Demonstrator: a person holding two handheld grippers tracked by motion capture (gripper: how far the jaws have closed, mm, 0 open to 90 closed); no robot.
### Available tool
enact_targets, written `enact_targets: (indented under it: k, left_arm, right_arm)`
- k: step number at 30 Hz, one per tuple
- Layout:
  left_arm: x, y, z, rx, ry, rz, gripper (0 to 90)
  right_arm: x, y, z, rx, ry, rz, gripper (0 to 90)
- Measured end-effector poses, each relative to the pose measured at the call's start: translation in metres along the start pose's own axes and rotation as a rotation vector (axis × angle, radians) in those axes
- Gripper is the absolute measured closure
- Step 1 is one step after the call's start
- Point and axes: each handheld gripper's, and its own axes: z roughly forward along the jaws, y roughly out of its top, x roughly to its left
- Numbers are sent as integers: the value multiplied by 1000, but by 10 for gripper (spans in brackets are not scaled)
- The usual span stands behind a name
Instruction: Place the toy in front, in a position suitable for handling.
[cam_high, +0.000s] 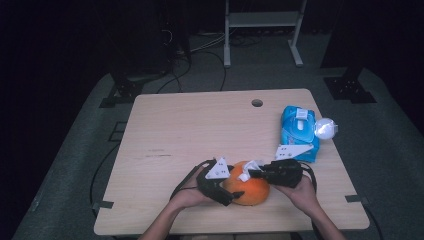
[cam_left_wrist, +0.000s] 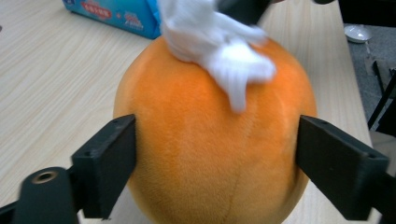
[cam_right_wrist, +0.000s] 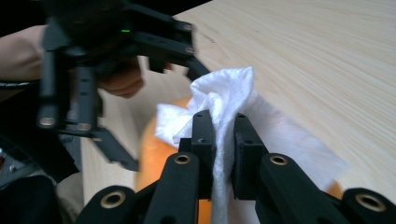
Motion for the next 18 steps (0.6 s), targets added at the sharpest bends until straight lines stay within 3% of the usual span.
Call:
enact_targets:
  k: [2, 5, 9, 10, 12, 14, 16, 18]
  left_arm:
    - [2, -2, -2, 9, -3, 0, 207]
    - [6, -5, -5, 20, -10, -13, 236]
    - [12, -10, -6, 19, -20, -49, 246]
    - [12, -10, -6, 19, -20, -49, 246]
    - [13, -10, -7, 17, -27, -53, 244]
    - [13, -8, -7, 20, -26, -47, 211]
    - [10, -1, -10, -17, -19, -31, 162]
    - [9, 4, -12, -67, -25, -41, 176]
  right_arm:
    - [6, 2, 3, 10, 4, -29, 810]
    - [4, 3, 2, 18, 5, -37, 810]
    - [-10, -4, -10, 30, -38, -8, 810]
    - [-10, -4, -10, 30, -38, -8, 810]
    - [-21, -10, -18, 14, -36, 46, 810]
    - [-21, -11, -18, 12, -30, 54, 810]
    - [-17, -9, -13, 26, -35, 27, 811]
    - [-14, -7, -10, 21, -20, 19, 810]
